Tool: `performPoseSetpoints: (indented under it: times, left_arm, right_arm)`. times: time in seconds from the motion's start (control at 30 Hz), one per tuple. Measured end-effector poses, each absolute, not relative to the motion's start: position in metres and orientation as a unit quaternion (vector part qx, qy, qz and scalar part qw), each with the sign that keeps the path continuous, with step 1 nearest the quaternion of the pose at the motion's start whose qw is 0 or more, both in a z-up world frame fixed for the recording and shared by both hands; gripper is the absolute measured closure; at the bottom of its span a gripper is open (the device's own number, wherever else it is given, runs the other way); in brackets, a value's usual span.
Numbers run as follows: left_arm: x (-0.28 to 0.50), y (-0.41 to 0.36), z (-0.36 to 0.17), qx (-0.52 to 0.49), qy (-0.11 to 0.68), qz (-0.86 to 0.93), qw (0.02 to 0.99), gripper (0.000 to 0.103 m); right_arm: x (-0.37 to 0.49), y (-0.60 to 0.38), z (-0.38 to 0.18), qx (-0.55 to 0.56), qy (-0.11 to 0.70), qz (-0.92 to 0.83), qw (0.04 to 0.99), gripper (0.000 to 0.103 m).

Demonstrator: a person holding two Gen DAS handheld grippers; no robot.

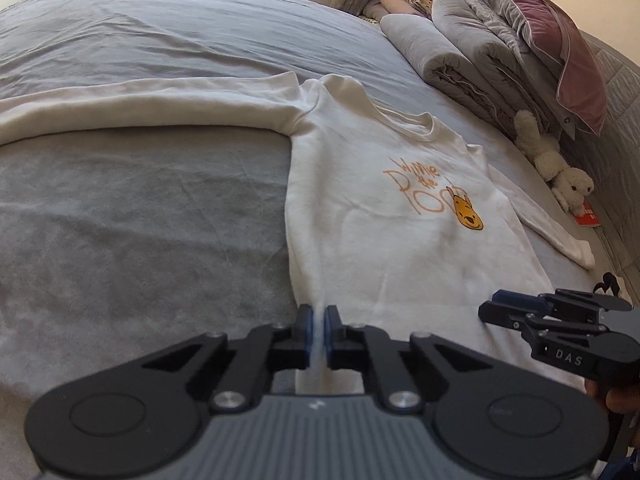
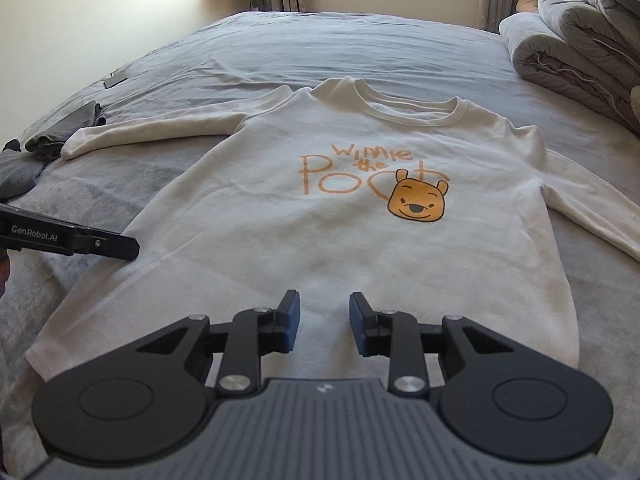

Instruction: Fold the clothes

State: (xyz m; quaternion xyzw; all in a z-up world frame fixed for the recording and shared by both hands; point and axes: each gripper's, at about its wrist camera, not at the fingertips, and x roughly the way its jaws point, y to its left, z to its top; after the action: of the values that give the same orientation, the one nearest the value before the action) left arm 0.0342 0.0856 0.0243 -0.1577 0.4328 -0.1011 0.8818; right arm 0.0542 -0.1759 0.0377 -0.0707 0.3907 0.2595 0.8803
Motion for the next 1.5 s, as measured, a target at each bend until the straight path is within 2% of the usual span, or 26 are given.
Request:
performPoseSetpoints:
  times: [0.13,0.27,0.5,0.53,0.6,0.63,0.67,0.8,0.93,1.03,1.1,1.13,1.17,1.2,1.23,1.5]
  left_arm:
    - [0.026,0.094,0.028,-0.19,0.428,-0.097,0.878,0.099]
    - [0.02,0.099,0.031,-0.171,0.415,-0.089,0.889,0.099]
    - [0.044,0.148,0.054,-0.163,0.387,-0.031,0.907,0.093]
    - [0.047,0.155,0.057,-0.161,0.383,-0.022,0.909,0.087]
    - [0.054,0.169,0.064,-0.159,0.375,-0.006,0.913,0.068]
    - [0.057,0.18,0.068,-0.157,0.369,0.009,0.916,0.054]
    - [0.06,0.198,0.073,-0.152,0.36,0.036,0.92,0.047]
    - [0.072,0.277,0.077,-0.161,0.339,0.133,0.917,0.04]
    - [0.076,0.337,0.063,-0.202,0.323,0.178,0.907,0.04]
    - [0.083,0.354,0.046,-0.221,0.327,0.178,0.901,0.04]
    - [0.092,0.348,0.036,-0.205,0.335,0.184,0.901,0.04]
    - [0.094,0.347,0.034,-0.199,0.335,0.187,0.902,0.044]
    - [0.094,0.348,0.035,-0.196,0.33,0.188,0.904,0.075]
    - [0.094,0.348,0.036,-0.193,0.325,0.19,0.906,0.097]
    - [0.094,0.349,0.037,-0.191,0.32,0.192,0.908,0.099]
    - [0.094,0.352,0.042,-0.163,0.29,0.204,0.921,0.099]
  right_arm:
    - [0.05,-0.171,0.034,-0.083,0.394,0.264,0.876,0.071]
    - [0.05,-0.174,0.036,-0.077,0.396,0.262,0.877,0.07]
    - [0.052,-0.173,0.036,-0.082,0.396,0.262,0.876,0.068]
    - [0.052,-0.173,0.035,-0.083,0.396,0.262,0.876,0.067]
    - [0.053,-0.174,0.035,-0.083,0.396,0.261,0.876,0.067]
    - [0.054,-0.174,0.034,-0.084,0.396,0.261,0.876,0.066]
    - [0.054,-0.174,0.034,-0.085,0.395,0.262,0.876,0.066]
    - [0.055,-0.172,0.034,-0.09,0.392,0.264,0.877,0.065]
    - [0.056,-0.172,0.034,-0.092,0.391,0.265,0.877,0.064]
    - [0.057,-0.171,0.033,-0.094,0.39,0.265,0.877,0.063]
    - [0.057,-0.17,0.033,-0.097,0.389,0.265,0.877,0.062]
    - [0.057,-0.17,0.033,-0.098,0.389,0.265,0.877,0.062]
    - [0.057,-0.17,0.032,-0.099,0.388,0.265,0.877,0.062]
    - [0.057,-0.17,0.032,-0.1,0.388,0.265,0.877,0.061]
    - [0.057,-0.169,0.032,-0.1,0.388,0.265,0.877,0.061]
    - [0.056,-0.17,0.035,-0.102,0.38,0.269,0.879,0.061]
